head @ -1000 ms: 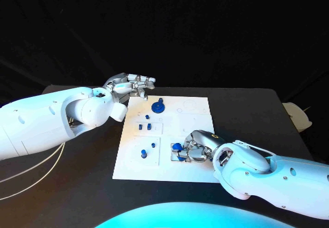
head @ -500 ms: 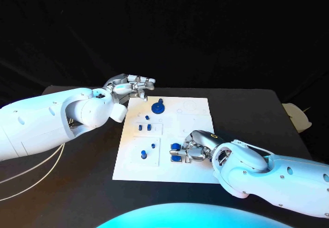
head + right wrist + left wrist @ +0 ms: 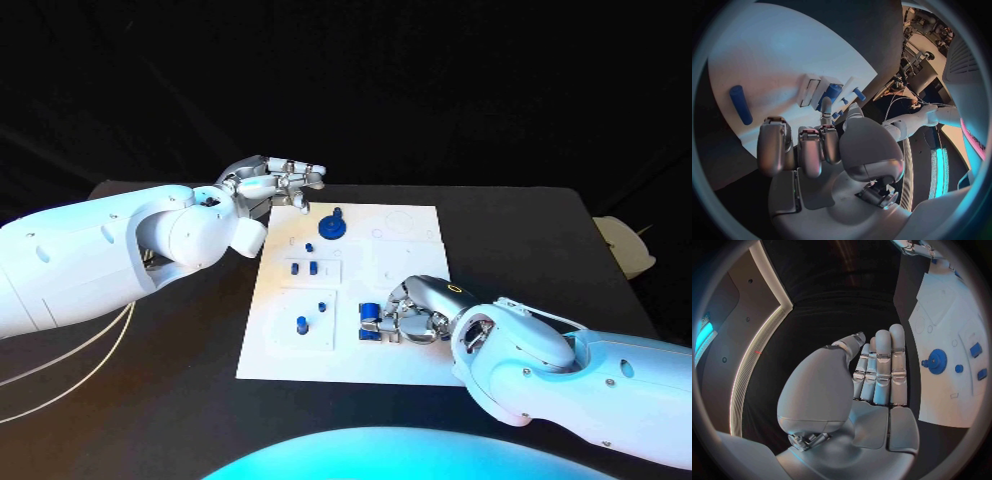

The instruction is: Assemble the parts on the task board

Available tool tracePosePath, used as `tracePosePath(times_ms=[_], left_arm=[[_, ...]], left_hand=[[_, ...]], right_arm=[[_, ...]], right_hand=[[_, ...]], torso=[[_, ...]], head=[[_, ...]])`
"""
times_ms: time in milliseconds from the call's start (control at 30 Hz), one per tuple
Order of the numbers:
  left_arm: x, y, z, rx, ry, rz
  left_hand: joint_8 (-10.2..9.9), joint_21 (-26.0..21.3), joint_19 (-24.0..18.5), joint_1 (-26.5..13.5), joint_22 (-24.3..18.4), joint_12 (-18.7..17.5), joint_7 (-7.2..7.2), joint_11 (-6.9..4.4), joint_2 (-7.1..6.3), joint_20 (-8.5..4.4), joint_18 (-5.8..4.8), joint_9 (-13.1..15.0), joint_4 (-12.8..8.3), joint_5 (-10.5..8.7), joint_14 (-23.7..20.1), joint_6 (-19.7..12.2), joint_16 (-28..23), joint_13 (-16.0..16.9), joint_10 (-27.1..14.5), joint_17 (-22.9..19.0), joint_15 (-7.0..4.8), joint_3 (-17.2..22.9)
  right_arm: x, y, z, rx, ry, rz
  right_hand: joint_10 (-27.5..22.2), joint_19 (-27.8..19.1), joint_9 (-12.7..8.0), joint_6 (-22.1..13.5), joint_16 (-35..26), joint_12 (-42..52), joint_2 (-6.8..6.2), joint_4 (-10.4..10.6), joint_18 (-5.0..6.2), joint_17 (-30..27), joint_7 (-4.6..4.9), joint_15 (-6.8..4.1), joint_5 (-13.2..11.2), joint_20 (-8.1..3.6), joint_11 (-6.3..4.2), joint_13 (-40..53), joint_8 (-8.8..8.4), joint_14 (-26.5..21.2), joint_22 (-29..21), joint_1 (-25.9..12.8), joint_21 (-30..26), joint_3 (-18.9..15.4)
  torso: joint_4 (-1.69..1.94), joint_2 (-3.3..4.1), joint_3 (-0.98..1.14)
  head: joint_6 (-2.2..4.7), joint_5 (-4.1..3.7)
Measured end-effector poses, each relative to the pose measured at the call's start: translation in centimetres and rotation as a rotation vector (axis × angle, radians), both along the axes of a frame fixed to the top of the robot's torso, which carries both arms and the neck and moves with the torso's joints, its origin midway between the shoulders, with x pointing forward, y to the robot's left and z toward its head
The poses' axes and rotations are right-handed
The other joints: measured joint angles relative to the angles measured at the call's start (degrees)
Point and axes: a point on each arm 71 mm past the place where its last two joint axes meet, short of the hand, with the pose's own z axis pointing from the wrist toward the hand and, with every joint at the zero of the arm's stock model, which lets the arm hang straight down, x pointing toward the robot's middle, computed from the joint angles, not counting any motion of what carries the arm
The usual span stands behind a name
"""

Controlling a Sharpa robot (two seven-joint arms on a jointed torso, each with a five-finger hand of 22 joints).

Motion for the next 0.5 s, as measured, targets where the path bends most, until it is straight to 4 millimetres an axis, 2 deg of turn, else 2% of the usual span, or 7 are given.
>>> tracePosePath(times_ms=[33,133,300,333,367,500], left_arm=[[0.0,0.0,0.0,0.000,0.000,0.000],[0.0,0.0,0.0,0.000,0.000,0.000],[0.0,0.0,0.0,0.000,0.001,0.000],[0.0,0.0,0.0,0.000,0.001,0.000],[0.0,0.0,0.0,0.000,0.001,0.000],[0.0,0.0,0.0,0.001,0.001,0.000]], left_hand=[[0.00,0.00,0.00,0.00,0.00,0.00,0.00,0.00,0.00,0.00,0.01,0.00,0.00,0.00,0.00,0.00,0.00,0.00,0.00,0.00,0.00,0.00],[0.00,0.00,0.00,0.00,0.00,0.00,0.00,0.00,0.00,0.00,0.00,0.00,0.00,0.00,0.00,0.00,0.00,0.00,0.00,0.00,0.00,0.00],[0.00,0.00,0.00,0.00,0.00,0.00,0.00,0.00,0.00,0.00,0.00,0.00,0.00,0.00,0.00,0.00,0.00,0.00,0.00,0.00,0.00,0.00],[0.00,-0.02,0.00,0.00,0.00,0.00,0.00,0.02,0.00,0.00,0.00,0.00,0.00,0.00,0.00,0.00,0.00,0.00,-0.02,-0.01,0.00,0.00],[0.00,-0.22,0.00,0.00,0.00,0.00,0.00,0.14,0.00,0.00,0.01,0.00,0.00,0.00,0.00,0.00,0.00,0.00,-0.14,-0.04,0.00,0.00],[0.00,-0.23,0.00,0.00,-0.02,0.00,0.00,0.21,0.00,0.00,0.01,0.00,0.00,0.00,0.00,0.00,0.00,0.00,-0.21,-0.06,0.00,0.00]], right_arm=[[-0.1,0.0,0.1,0.002,-0.001,0.001],[-0.2,-0.3,0.2,0.003,-0.005,0.001],[-0.1,-1.7,0.2,-0.008,-0.014,-0.026],[0.0,-2.2,0.2,-0.011,-0.017,-0.036],[0.0,-2.6,0.2,-0.013,-0.020,-0.044],[0.3,-5.0,0.6,-0.017,-0.044,-0.090]], right_hand=[[0.00,-0.12,0.03,0.00,0.00,0.09,0.23,-0.52,0.00,0.00,0.00,0.00,1.73,-0.12,0.00,0.01,0.00,0.00,0.00,1.39,0.07,0.40],[0.21,-0.21,0.10,0.00,0.00,0.29,0.70,-1.38,-0.01,0.00,0.00,-0.21,3.79,-0.21,-0.21,0.03,0.00,-0.21,0.00,3.69,0.24,1.26],[0.21,-0.21,0.10,-0.13,0.00,0.31,1.08,-1.78,0.00,-0.01,-0.13,-0.21,4.54,-0.21,-0.21,0.18,0.00,-0.21,0.00,4.90,0.23,1.67],[0.21,-0.21,0.00,-0.70,0.00,0.16,0.69,-1.87,0.00,-0.01,-0.12,-0.21,4.80,-0.21,-0.21,0.19,-0.15,-0.21,0.00,5.29,0.21,1.75],[0.21,-0.21,-0.14,-1.09,0.00,-0.03,0.83,-1.87,-0.01,-0.01,0.06,-0.21,4.85,-0.21,-0.20,0.24,-0.53,-0.21,0.00,5.44,-0.07,1.75],[0.11,-0.21,-0.97,-2.40,-0.44,-1.35,-0.12,-2.42,0.00,-0.01,0.96,-0.20,5.19,-0.21,0.14,0.29,-2.26,-0.21,-0.01,7.46,-2.00,2.30]], torso=[[0.00,-0.01,-0.01],[0.01,-0.01,0.00],[0.02,-0.01,0.01],[0.02,-0.02,0.01],[0.02,-0.02,0.01],[0.01,-0.05,0.00]], head=[[-0.03,0.00],[-0.09,0.00],[0.07,-0.15],[0.11,-0.19],[0.16,-0.23],[0.29,-0.43]])
